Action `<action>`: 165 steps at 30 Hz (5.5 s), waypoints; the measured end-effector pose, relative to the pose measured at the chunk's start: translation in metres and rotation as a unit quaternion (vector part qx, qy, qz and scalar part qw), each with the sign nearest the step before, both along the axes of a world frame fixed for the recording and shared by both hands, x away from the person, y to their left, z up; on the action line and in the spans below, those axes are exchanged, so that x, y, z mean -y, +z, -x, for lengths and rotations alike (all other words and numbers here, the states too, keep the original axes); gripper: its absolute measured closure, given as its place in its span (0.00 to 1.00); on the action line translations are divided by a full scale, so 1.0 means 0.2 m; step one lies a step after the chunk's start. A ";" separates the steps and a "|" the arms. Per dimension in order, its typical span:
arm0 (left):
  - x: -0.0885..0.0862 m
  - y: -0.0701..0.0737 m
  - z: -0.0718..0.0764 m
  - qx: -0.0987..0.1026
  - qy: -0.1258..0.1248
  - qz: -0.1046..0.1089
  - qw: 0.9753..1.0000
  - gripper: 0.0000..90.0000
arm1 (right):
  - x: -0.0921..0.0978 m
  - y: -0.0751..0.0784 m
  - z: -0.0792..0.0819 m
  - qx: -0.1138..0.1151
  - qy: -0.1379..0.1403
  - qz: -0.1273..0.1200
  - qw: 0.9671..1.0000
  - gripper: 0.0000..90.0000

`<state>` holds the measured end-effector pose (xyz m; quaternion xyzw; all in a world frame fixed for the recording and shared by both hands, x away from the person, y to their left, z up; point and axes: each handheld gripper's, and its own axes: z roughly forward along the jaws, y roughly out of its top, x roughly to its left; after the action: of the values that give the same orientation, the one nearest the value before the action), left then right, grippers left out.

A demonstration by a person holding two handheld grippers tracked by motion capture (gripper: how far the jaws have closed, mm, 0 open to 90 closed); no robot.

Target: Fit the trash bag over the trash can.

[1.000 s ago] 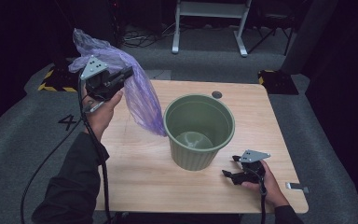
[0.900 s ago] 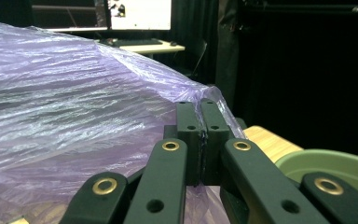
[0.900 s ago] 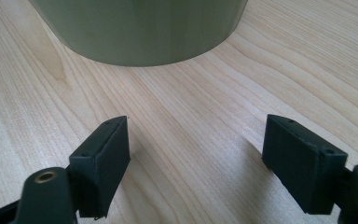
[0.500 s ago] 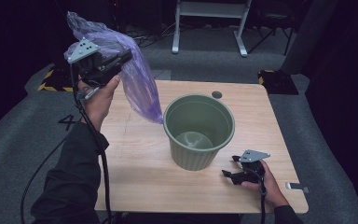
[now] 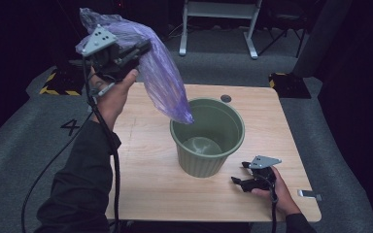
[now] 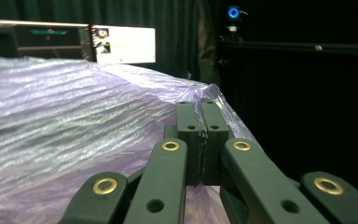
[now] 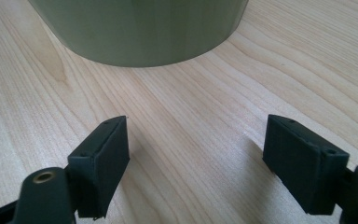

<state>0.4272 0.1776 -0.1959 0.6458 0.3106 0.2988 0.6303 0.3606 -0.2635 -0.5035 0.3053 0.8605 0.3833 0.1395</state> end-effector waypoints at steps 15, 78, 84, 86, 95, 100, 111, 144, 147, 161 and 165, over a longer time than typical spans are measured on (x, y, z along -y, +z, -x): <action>0.35 -0.24 0.06 -0.004 -0.067 -0.056 0.996 0.99 | 0.00 0.00 0.00 0.001 0.000 0.001 1.000 0.25; 0.59 -0.72 0.22 -0.027 -0.209 -0.205 0.956 0.97 | -0.50 1.06 -0.20 0.120 0.028 -0.099 0.987 0.27; 0.61 -0.71 0.24 -0.025 -0.211 -0.205 0.955 0.96 | -0.54 1.05 -0.21 0.126 0.021 -0.087 0.988 0.53; 0.61 -0.71 0.24 -0.026 -0.211 -0.204 0.956 0.94 | -0.55 1.04 -0.21 0.128 0.030 -0.086 0.988 0.67; 0.58 -0.71 0.25 -0.028 -0.201 -0.184 0.962 0.71 | -0.54 1.01 -0.19 0.145 0.044 -0.083 0.985 0.99; 0.49 -0.67 0.29 -0.023 -0.193 -0.162 0.968 0.50 | -0.49 1.02 -0.15 0.163 0.046 -0.095 0.981 0.99; 0.24 -0.60 0.31 -0.034 -0.149 -0.127 0.980 0.22 | -0.41 1.00 -0.06 0.170 0.076 -0.090 0.978 0.99; 0.14 -0.65 0.23 -0.043 -0.242 -0.173 0.954 1.00 | -0.34 0.88 0.02 0.173 0.109 -0.083 0.975 0.72; 0.13 -0.65 0.26 -0.037 -0.244 -0.178 0.953 1.00 | -0.33 0.88 0.02 0.172 0.104 -0.075 0.977 0.59; 0.13 -0.73 0.40 -0.024 -0.253 -0.194 0.948 1.00 | -0.34 1.00 0.09 0.221 0.067 -0.101 0.968 0.26; 0.13 -0.73 0.42 -0.023 -0.253 -0.197 0.947 1.00 | -0.37 1.04 0.11 0.222 0.081 -0.107 0.966 0.25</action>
<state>0.3436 0.1509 -0.3423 0.8210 0.0864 0.1694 0.5382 0.3381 -0.1892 -0.2960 0.1555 0.7837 0.5414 0.2617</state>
